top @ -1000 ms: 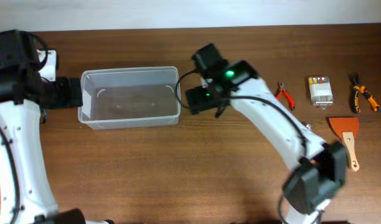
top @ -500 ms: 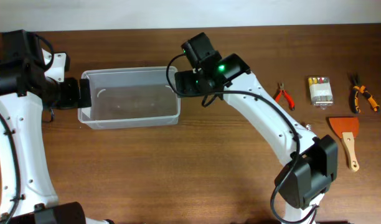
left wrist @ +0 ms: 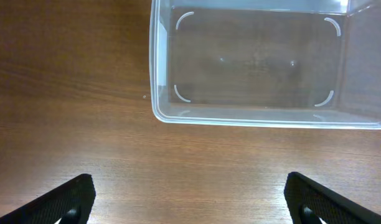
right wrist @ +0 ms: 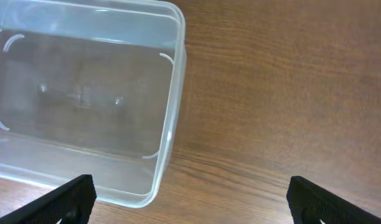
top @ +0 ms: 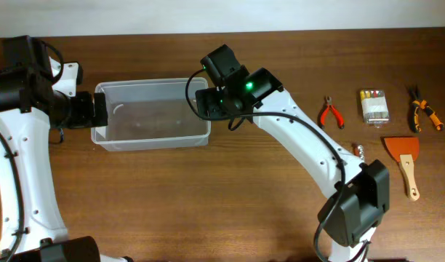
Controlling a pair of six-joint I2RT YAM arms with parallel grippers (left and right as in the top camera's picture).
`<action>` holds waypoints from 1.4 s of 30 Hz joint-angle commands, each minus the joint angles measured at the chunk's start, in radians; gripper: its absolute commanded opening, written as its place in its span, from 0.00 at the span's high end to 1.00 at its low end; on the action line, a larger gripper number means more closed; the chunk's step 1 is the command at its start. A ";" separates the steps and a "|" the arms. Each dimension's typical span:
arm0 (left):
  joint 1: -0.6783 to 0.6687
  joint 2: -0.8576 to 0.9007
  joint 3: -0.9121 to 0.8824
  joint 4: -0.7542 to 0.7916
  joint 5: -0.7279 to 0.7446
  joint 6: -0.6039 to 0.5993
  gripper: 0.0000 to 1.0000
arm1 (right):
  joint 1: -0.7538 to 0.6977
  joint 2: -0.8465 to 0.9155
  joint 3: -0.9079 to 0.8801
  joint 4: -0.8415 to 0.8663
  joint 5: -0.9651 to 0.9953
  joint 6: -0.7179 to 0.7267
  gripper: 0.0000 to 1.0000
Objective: Pack container
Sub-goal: 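Grip the container's right rim with the right gripper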
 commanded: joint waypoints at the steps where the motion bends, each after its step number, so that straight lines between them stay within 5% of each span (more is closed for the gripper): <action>1: 0.003 0.005 0.011 -0.003 0.016 -0.013 0.01 | 0.008 0.042 0.011 -0.002 0.020 0.095 0.01; 42: 0.003 0.005 0.011 -0.029 0.019 -0.013 0.01 | 0.002 0.229 0.013 -0.013 -0.022 -0.020 0.01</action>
